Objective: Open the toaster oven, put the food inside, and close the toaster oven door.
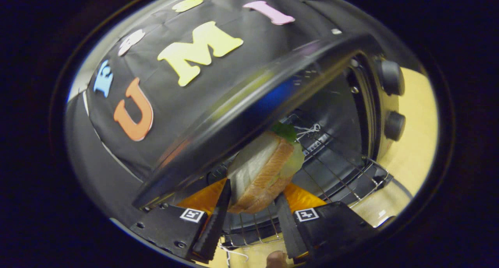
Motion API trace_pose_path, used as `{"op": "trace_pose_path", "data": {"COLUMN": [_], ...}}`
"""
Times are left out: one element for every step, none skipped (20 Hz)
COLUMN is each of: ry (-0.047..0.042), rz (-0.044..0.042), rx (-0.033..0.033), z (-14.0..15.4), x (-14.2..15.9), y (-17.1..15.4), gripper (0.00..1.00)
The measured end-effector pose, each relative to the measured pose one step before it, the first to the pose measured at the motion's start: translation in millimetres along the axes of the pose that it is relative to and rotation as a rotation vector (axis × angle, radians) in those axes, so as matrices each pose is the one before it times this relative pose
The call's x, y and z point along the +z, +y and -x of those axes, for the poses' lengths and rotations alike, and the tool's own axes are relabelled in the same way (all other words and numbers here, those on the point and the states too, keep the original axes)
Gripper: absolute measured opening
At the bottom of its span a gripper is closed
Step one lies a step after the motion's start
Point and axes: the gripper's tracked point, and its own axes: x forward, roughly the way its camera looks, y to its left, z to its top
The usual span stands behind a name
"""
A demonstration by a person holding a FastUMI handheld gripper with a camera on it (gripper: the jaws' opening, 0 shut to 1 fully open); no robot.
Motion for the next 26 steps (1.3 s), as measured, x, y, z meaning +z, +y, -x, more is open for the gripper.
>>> {"op": "trace_pose_path", "data": {"ry": [0.01437,0.02319,0.01531,-0.00188,0.00667,0.00272,0.003,0.02472,0.01889,0.01593,0.0202,0.00357,0.00479,0.00721,0.01667,0.00879,0.01793,0.0132,0.01261,0.00913,0.00453,-0.00355,-0.00782,0.00044,0.00628,0.00293], "rz": [0.02499,0.0215,0.05089,0.06565,0.04837,0.04414,0.02495,0.02329,0.03407,0.04488,0.04331,0.04727,0.02078,-0.00828,-0.01849,-0.01421,-0.00499,0.00664,0.01007,0.00995,0.01326,0.01237,-0.0075,-0.01227,-0.00898,-0.00318], "rx": [0.0132,0.03608,-0.01679,-0.01143,-0.01669,-0.01381,-0.01436,-0.00713,-0.00655,-0.00639,-0.0109,-0.0144,-0.00908,-0.00402,0.00528,0.00287,0.00262,-0.00123,0.00042,-0.01324,-0.0199,0.00007,0.00442,0.00165,0.0017,0.00133], "z": [3.24,3.35,-0.6,0.57,-1.48,0.49,-0.57,4.97,0.36,2.58,2.83,3.58,1.52,1.77,3.21,4.5,5.3,5.35,5.59,7.28,8.41,8.45,9.67,9.39,10.08,8.22], "x": [-5.4,-5.74,-6.07,-0.52,-3.03,-4.2,-0.91,-3.67,-3.8,-3.32,-4.25,-2.98,-1.28,-3.19,-3.07,-0.97,-3.26,-3.42,-3.64,-3.59,-2.28,-0.96,-0.51,-2.12,-2.61,-2.21], "y": [5.51,10.44,0.75,-1.25,-1.21,-0.47,-1.35,0.1,1.62,-0.36,0.37,0.03,0.29,1.08,0.65,-0.48,-0.38,-0.92,-0.02,-2.94,-4.05,-0.45,0.95,-0.42,-0.47,-0.6], "gripper": [0.71,0.71,0.73,0.75,0.78,0.8,0.8,0.81,0.81,0.85,0.85,0.85,0.85,0.85,0.85,0.85,0.85,0.85,0.85,0.85,0.85,0.85,0.85,0.85,0.85,0.85]}}
